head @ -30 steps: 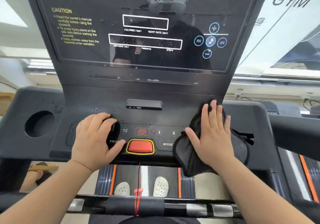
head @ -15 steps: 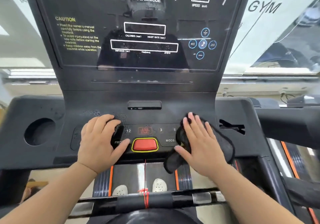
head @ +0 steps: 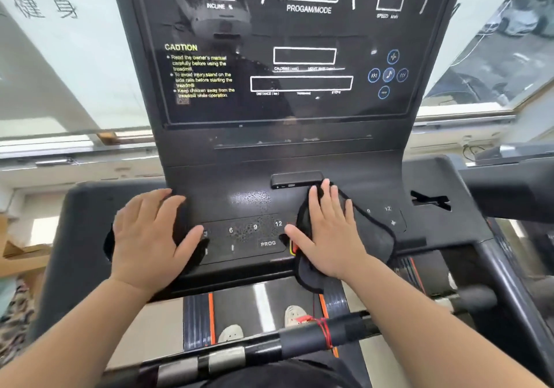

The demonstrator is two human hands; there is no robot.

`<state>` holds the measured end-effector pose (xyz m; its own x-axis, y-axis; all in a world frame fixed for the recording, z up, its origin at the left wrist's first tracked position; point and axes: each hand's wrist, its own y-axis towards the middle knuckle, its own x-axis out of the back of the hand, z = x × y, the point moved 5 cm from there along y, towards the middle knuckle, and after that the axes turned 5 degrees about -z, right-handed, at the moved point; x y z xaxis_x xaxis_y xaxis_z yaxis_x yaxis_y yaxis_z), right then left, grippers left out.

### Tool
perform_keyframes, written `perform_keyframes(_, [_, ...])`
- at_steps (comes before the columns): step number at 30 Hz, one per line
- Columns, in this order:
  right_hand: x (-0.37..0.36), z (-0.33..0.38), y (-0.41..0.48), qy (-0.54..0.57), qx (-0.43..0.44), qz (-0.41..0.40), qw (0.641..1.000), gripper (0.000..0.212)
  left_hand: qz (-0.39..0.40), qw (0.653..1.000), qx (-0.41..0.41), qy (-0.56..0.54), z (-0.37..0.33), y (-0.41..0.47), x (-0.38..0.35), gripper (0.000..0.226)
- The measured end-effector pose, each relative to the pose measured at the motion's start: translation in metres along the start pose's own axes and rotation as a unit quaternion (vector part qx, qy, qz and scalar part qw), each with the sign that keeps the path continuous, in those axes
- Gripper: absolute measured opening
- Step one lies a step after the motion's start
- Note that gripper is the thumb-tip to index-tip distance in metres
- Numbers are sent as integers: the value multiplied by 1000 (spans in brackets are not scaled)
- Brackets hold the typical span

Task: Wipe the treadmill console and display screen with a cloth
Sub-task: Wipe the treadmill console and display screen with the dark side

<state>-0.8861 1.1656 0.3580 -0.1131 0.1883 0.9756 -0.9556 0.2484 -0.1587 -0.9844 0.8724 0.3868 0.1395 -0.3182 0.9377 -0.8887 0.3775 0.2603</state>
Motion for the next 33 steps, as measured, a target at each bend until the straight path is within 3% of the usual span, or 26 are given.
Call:
perform_keyframes(6, [1, -4, -15, -18, 97, 36, 995, 105, 65, 997, -26, 42, 37, 0, -10, 79])
perform_keyframes(10, [11, -57, -7, 32, -104, -19, 994, 101, 100, 994, -27, 35, 48, -4, -17, 86])
perform_keyframes(13, [10, -33, 2, 54, -164, -16, 985, 98, 102, 994, -24, 16, 50, -5, -18, 86])
perform_keyframes(17, [-2, 54, -9, -9, -35, -10, 999, 104, 113, 993, -27, 25, 51, -4, -19, 88])
perform_keyframes(21, [-20, 127, -26, -27, 123, 0, 992, 93, 122, 992, -27, 25, 52, -4, -19, 89])
perform_keyframes(25, [-26, 141, -30, -49, 220, 14, 974, 87, 128, 991, -29, 8, 52, -5, -19, 91])
perform_keyframes(30, [-11, 89, -8, -87, 15, -16, 996, 90, 148, 988, -47, 15, 53, -4, -17, 103])
perform_keyframes(33, [-15, 105, -7, -73, -24, -31, 997, 96, 159, 983, -77, 47, 61, -2, -15, 107])
